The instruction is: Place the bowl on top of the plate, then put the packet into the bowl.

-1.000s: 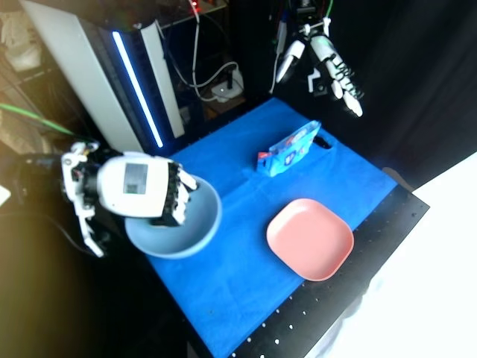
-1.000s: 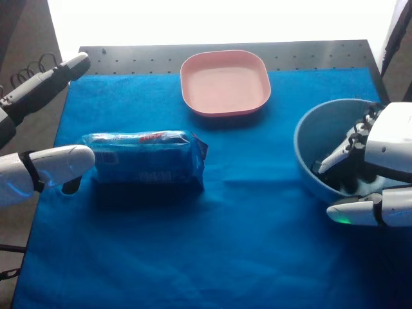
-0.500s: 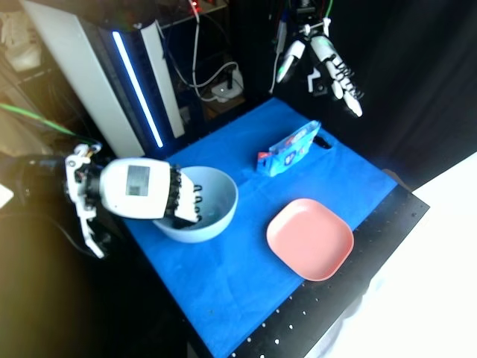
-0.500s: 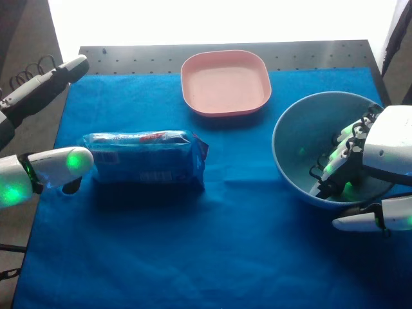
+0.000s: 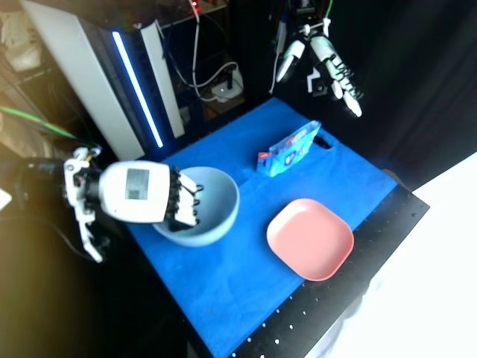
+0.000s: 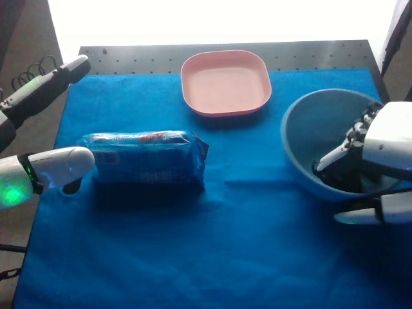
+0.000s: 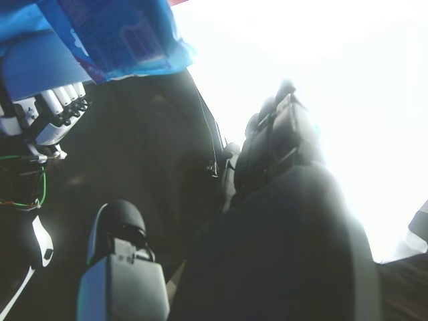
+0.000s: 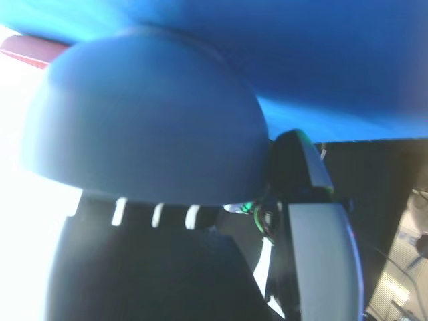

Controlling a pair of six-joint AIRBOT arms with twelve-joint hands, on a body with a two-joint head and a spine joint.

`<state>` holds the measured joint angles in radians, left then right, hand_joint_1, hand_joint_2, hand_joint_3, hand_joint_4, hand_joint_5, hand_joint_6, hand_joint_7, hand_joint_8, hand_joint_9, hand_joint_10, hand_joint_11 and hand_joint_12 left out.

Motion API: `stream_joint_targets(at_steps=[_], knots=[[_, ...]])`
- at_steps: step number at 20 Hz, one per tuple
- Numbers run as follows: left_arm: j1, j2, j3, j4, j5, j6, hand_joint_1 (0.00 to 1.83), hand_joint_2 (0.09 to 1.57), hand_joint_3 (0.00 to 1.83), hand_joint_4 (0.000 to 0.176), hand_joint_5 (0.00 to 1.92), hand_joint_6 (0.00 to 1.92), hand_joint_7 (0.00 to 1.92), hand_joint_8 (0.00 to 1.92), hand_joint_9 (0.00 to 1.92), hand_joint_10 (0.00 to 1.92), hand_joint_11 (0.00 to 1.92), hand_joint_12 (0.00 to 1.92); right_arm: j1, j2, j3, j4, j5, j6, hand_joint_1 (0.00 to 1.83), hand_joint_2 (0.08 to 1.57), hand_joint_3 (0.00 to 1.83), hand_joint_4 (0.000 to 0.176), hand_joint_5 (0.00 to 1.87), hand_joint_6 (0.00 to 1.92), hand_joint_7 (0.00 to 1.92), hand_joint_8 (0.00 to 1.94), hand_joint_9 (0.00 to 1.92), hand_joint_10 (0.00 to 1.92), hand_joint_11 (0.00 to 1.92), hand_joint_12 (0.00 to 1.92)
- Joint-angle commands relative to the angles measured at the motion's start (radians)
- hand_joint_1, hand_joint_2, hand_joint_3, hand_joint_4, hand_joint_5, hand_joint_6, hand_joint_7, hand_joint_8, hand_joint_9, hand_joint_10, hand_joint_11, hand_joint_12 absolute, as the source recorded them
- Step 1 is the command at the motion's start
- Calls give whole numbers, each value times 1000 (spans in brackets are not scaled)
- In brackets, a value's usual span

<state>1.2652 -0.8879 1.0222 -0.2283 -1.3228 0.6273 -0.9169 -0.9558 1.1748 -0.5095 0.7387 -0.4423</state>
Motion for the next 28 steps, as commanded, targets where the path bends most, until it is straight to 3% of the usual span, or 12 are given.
stream_joint_targets(at_steps=[1,5,6,7,9,14,16,18,21,23,24,28], knots=[[-4,-3,4,-9,-132,-10,270,1051,1,175,0,0,0,0,0,0,0,0,2,-9,6,13,36,0,584,1316,5,0,966,1466,1339,1456,1357,1648,1167,1832],[-3,-5,4,-9,-134,-12,290,1052,1,170,0,0,0,0,0,0,20,9,2,-19,15,14,36,0,617,1331,0,0,884,1833,1397,1920,1527,1918,1435,1921],[-3,-5,4,-9,-135,-13,278,1051,0,173,0,0,0,0,0,0,27,13,2,-21,17,14,36,0,563,1348,0,0,857,1888,1431,1937,1576,1920,1494,1921],[-2,-5,4,-9,-136,-14,267,1053,1,175,0,0,0,0,0,0,29,14,2,-21,18,15,36,0,525,1377,2,32,771,1910,1433,1940,1599,1921,1534,1921],[-2,-5,4,-9,-137,-15,265,1063,5,168,0,0,0,0,0,0,69,33,3,-22,21,15,36,0,447,1415,7,57,788,1921,1481,1941,1645,1921,1622,1921],[0,-8,4,-10,-143,-18,293,1067,3,173,0,0,0,0,0,0,80,42,33,-21,24,15,36,0,340,1508,15,53,978,1921,1507,1941,1633,1921,1627,1921],[2,-8,4,-11,-143,-18,259,1070,4,163,0,0,0,0,0,0,91,49,48,-20,24,13,37,0,553,1531,1,55,1044,1921,1519,1941,1638,1921,1645,1921],[4,-8,4,-12,-144,-19,262,1072,4,175,0,0,0,0,0,0,88,51,59,-19,23,13,44,0,474,1560,6,57,1122,1921,1537,1941,1641,1921,1632,1921],[5,-8,4,-13,-145,-21,263,1067,0,175,0,0,0,0,0,0,76,49,90,-16,24,13,50,-1,575,1557,8,59,1126,1921,1559,1941,1672,1921,1674,1921],[5,-8,5,-13,-146,-21,252,1066,0,163,0,0,0,0,0,0,74,51,113,-16,25,12,52,-4,458,1569,22,62,1161,1921,1577,1941,1690,1921,1694,1921],[5,-8,5,-13,-147,-21,260,1070,1,163,0,0,0,0,0,0,62,47,126,-16,26,12,52,-14,404,1571,33,111,1194,1921,1582,1941,1691,1921,1691,1921],[5,-9,5,-13,-147,-22,278,1069,0,162,0,0,0,0,0,0,82,60,177,-16,34,13,52,-42,345,1571,24,167,1190,1921,1530,1941,1643,1921,1672,1921]])
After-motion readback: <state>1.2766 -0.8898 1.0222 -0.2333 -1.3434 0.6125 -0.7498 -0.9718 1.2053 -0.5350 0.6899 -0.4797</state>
